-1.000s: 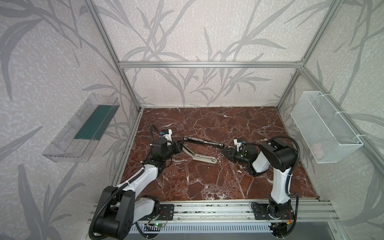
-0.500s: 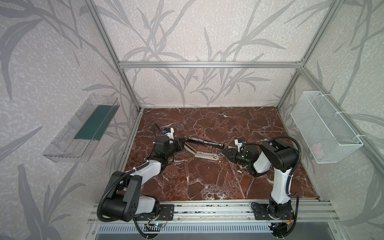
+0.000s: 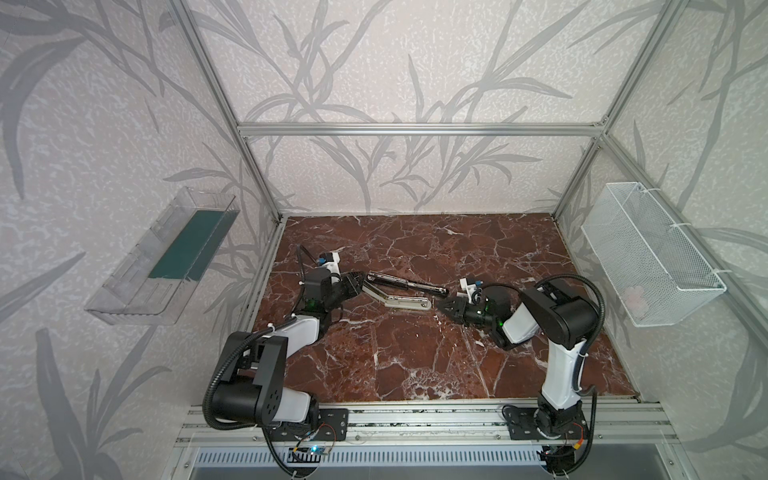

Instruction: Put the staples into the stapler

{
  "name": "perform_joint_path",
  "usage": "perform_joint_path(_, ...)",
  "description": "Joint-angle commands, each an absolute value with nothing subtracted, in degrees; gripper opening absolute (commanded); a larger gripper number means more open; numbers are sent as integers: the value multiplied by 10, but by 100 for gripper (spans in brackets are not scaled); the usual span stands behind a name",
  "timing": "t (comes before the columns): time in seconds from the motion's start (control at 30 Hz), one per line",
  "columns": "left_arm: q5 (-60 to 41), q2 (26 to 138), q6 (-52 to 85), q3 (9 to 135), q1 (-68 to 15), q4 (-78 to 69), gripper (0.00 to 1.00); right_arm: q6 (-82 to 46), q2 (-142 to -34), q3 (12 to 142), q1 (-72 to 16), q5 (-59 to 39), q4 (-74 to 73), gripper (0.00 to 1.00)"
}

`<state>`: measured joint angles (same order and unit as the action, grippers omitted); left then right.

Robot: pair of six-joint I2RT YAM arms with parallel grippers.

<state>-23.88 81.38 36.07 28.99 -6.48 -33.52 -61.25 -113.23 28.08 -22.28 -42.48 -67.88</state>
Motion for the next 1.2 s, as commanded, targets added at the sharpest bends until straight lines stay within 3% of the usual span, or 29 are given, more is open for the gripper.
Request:
perform_joint_path(0.0,-235,799,360,288,-61,-342,45,-559,-1107,303,-231,-414,-602,32)
perform_joint_path(0.13,-206,783,347,280,-56,-323,54,-550,-1111,319,-231,-407,-585,32)
perform_joint_path(0.33,-149,746,329,267,-48,-269,55,-511,-1088,335,-231,-398,-539,32)
perform_joint_path(0.6,-140,740,328,269,-48,-242,43,-497,-1085,363,-232,-401,-503,33)
perform_joint_path(0.77,-123,728,316,282,-48,-204,44,-495,-1083,362,-232,-402,-503,33)
perform_joint_path(1.17,-86,773,320,257,-47,-234,25,-507,-1097,379,-232,-410,-518,32)
